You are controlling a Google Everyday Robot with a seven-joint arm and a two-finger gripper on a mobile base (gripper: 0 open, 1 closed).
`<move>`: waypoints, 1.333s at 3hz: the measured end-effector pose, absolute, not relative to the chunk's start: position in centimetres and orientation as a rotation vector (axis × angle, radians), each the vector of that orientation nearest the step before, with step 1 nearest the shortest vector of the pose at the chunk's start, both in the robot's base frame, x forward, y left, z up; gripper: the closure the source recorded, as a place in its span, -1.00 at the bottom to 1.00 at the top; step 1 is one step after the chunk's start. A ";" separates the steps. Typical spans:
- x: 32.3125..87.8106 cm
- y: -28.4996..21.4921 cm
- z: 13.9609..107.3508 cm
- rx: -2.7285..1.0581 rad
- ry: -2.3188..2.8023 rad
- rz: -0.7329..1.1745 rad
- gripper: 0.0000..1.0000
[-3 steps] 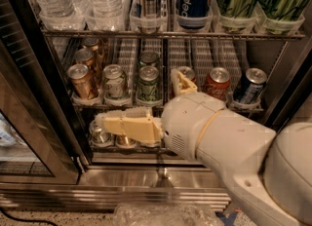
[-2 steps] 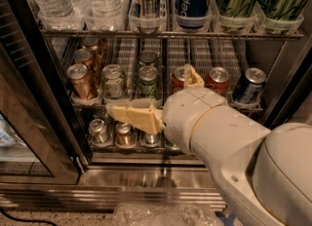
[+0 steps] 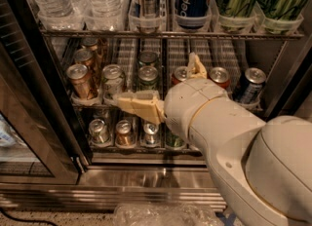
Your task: Pick water bottle from top shelf of fridge
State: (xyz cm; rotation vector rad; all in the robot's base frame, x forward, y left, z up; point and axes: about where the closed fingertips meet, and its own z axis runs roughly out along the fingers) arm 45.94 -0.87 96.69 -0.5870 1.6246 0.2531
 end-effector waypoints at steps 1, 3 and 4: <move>46.0 -0.5 97.6 -0.606 1.601 0.240 -1.00; 48.0 4.0 100.7 -0.606 1.522 0.355 -1.00; 48.0 4.0 100.7 -0.606 1.522 0.355 -1.00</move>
Offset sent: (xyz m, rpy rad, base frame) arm 0.0236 0.0427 0.0427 0.0825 -0.1048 0.1198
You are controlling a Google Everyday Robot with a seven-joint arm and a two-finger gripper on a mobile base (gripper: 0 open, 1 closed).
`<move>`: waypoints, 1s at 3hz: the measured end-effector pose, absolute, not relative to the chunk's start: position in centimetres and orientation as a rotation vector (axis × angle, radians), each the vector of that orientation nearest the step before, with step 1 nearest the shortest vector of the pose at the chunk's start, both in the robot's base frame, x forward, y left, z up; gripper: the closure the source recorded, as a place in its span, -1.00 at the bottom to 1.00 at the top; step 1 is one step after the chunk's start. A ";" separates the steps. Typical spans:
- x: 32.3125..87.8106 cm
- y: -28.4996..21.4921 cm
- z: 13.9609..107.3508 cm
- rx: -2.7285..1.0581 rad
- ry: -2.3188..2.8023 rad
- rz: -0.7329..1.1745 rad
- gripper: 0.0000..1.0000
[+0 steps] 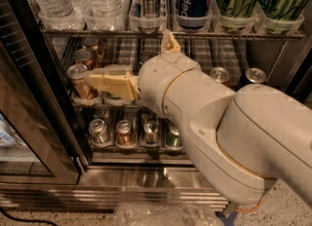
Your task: Pick water bottle from top shelf of fridge
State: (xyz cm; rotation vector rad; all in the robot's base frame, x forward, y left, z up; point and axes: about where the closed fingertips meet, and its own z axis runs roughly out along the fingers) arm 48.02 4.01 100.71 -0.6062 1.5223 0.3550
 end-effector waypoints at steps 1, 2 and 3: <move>48.2 5.0 101.4 -0.608 1.501 0.381 -1.00; 48.8 5.8 102.4 -0.576 1.487 0.425 -1.00; 48.8 5.8 102.4 -0.576 1.487 0.425 -1.00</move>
Offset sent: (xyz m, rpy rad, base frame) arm 0.0222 0.0326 0.0121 0.1395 -0.0093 0.0326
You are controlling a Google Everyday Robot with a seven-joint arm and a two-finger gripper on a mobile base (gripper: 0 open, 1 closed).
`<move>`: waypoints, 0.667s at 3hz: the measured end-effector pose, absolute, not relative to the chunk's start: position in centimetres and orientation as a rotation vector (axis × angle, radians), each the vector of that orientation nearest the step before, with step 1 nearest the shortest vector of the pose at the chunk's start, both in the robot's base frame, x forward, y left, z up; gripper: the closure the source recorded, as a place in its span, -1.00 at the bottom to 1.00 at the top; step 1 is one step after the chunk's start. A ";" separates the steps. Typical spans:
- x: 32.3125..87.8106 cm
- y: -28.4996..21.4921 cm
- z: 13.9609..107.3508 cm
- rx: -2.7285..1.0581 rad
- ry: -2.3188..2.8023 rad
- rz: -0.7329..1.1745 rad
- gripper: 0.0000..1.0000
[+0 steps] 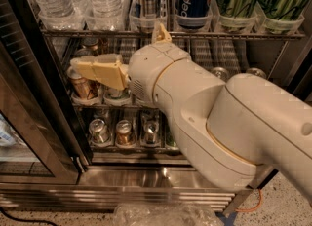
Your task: Pick water bottle from top shelf of fridge
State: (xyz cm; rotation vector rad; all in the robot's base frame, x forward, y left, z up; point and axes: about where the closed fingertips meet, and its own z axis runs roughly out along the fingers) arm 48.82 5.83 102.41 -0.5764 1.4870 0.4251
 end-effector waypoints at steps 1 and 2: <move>48.8 6.8 103.3 -0.585 1.457 0.447 -1.00; 49.2 7.7 104.2 -0.589 1.427 0.470 -1.00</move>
Offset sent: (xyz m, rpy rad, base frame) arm 0.0159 0.0405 0.0103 0.0704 -0.0682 0.0584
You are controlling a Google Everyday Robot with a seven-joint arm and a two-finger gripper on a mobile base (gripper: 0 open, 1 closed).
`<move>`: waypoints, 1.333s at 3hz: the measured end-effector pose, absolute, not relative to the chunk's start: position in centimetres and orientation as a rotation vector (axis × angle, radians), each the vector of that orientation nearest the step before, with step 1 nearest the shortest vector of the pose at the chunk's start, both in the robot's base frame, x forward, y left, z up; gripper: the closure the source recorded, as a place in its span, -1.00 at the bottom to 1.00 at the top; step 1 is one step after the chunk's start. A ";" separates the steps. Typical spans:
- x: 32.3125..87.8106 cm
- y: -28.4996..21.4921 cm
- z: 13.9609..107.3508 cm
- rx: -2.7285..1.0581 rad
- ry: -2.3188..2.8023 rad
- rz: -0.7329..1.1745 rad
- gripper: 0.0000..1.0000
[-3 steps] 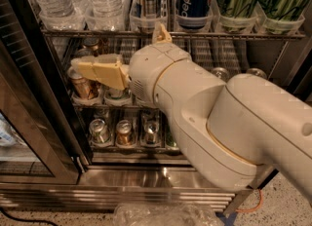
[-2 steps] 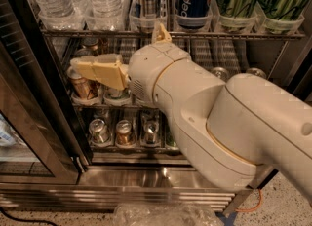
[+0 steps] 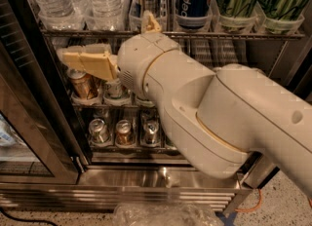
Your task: Pick water bottle from top shelf of fridge
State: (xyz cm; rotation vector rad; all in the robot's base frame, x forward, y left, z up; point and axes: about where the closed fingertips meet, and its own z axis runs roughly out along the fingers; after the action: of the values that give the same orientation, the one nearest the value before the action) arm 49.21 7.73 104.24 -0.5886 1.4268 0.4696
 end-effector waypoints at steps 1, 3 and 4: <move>49.5 8.8 104.3 -0.601 1.416 0.478 -1.00; 50.3 10.2 103.9 -0.591 1.418 0.474 -1.00; 51.0 10.1 104.1 -0.574 1.401 0.443 -1.00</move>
Offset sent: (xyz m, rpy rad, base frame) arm 0.0139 0.0377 -0.0218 0.0126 0.0040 -0.0073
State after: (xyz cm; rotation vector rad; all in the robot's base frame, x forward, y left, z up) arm 51.00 10.08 104.10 -0.5735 1.4013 0.4427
